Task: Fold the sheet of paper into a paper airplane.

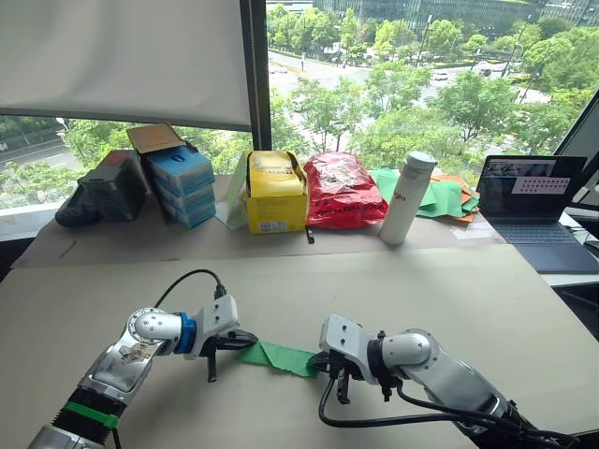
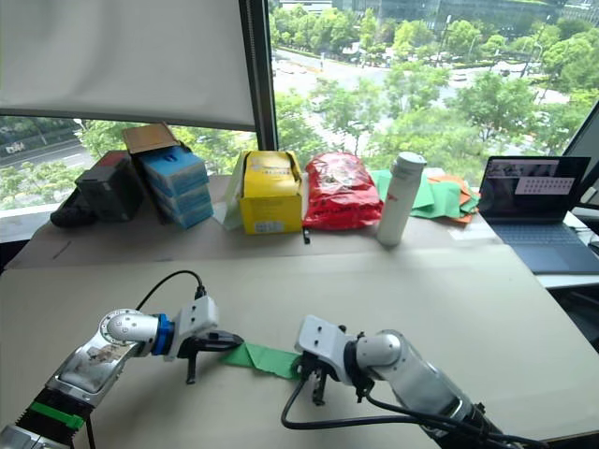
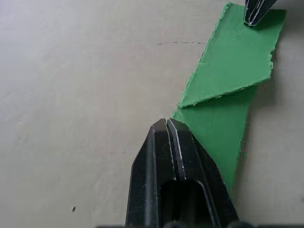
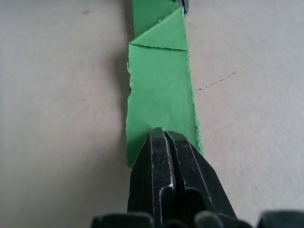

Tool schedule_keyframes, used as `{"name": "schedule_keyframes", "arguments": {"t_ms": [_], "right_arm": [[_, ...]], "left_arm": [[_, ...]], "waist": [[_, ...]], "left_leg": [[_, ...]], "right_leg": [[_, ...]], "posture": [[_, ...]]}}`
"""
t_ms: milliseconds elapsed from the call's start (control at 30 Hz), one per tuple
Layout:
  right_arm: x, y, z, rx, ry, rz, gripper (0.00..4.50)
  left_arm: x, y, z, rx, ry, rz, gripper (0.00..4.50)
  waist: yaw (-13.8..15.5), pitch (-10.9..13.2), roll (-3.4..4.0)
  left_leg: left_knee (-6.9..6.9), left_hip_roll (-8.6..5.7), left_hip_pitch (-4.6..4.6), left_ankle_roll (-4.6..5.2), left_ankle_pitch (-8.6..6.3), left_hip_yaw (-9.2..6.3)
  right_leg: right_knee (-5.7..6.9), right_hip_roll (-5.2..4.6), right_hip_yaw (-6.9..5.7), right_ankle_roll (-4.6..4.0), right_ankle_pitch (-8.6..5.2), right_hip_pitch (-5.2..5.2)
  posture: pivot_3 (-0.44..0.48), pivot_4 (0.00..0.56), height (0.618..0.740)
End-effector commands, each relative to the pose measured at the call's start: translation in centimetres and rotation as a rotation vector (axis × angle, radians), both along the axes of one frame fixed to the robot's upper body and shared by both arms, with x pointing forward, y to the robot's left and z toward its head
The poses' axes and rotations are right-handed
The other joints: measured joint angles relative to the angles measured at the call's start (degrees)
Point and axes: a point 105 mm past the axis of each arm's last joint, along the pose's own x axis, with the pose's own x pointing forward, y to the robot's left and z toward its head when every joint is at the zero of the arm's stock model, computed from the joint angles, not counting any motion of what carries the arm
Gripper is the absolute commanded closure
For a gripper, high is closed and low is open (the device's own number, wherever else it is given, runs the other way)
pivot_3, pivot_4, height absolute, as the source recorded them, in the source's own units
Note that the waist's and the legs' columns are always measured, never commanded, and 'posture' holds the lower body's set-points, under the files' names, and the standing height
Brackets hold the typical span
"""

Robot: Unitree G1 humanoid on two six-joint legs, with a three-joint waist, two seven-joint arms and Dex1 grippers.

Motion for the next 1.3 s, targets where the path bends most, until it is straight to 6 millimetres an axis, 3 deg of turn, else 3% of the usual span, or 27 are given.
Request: {"name": "schedule_keyframes", "arguments": {"t_ms": [33, 233, 367, 467, 800, 1133, 1300], "right_arm": [[0.1, -0.9, -1.3, -0.041, 0.041, -0.04, 4.49], [0.3, 0.4, 4.8, 0.243, -0.069, -0.044, 4.49], [-0.8, 0.2, 6.7, 0.311, -0.083, -0.028, 4.49], [-3.4, 0.2, 6.2, 0.336, 0.002, 0.043, 3.56], [-5.1, 0.0, 4.4, 0.314, 0.079, 0.104, 0.09], [-4.8, 0.8, 3.8, 0.353, 0.165, 0.118, 0.04], [-1.0, 0.5, 3.4, 0.313, 0.048, -0.002, 0.04]], "left_arm": [[0.4, 0.3, 2.2, -0.065, -0.038, 0.058, 4.5], [-1.3, 0.3, 6.3, -0.286, -0.041, 0.127, 4.5], [-3.5, 1.0, 6.0, -0.355, 0.057, 0.182, 4.5], [-5.6, 1.7, 4.2, -0.331, 0.134, 0.212, 4.5], [-5.7, 0.6, 4.2, -0.362, 0.133, 0.21, 4.5], [-5.6, 0.7, 4.3, -0.348, 0.13, 0.196, 4.5], [-5.6, 0.3, 4.3, -0.353, 0.128, 0.181, 4.5]], "waist": [[-0.06, 0.02, -0.03], [-0.07, 0.42, -0.15], [-0.18, 0.51, -0.14], [-0.15, 0.53, -0.14], [0.83, 0.78, -0.32], [0.75, 0.78, -0.32], [0.75, 0.78, -0.32]], "left_leg": [[0.01, 0.0, -0.06, 0.0, 0.0, 0.0], [0.06, 0.0, -0.43, -0.05, 0.03, -0.03], [0.03, 0.0, -0.47, -0.07, 0.03, -0.07], [-0.02, 0.0, -0.48, -0.09, 0.02, -0.12], [0.04, -0.01, -0.38, -0.14, 0.03, -0.15], [0.01, -0.01, -0.42, -0.15, 0.03, -0.15], [0.02, -0.02, -0.42, -0.16, 0.03, -0.14]], "right_leg": [[0.0, 0.0, 0.0, 0.0, 0.0, -0.04], [0.03, -0.09, 0.05, 0.02, 0.01, -0.3], [-0.01, -0.12, 0.06, 0.02, 0.01, -0.33], [-0.12, -0.14, 0.07, 0.02, 0.01, -0.3], [-0.13, -0.25, 0.12, -0.04, 0.06, -0.23], [-0.14, -0.23, 0.1, -0.08, 0.04, -0.26], [-0.14, -0.23, 0.1, -0.07, 0.05, -0.26]], "posture": [[0.0, 0.15, 0.74], [0.0, 0.15, 0.74], [0.0, 0.15, 0.74], [0.0, 0.15, 0.74], [0.0, 0.15, 0.74], [0.0, 0.15, 0.74], [0.0, 0.15, 0.74]]}}
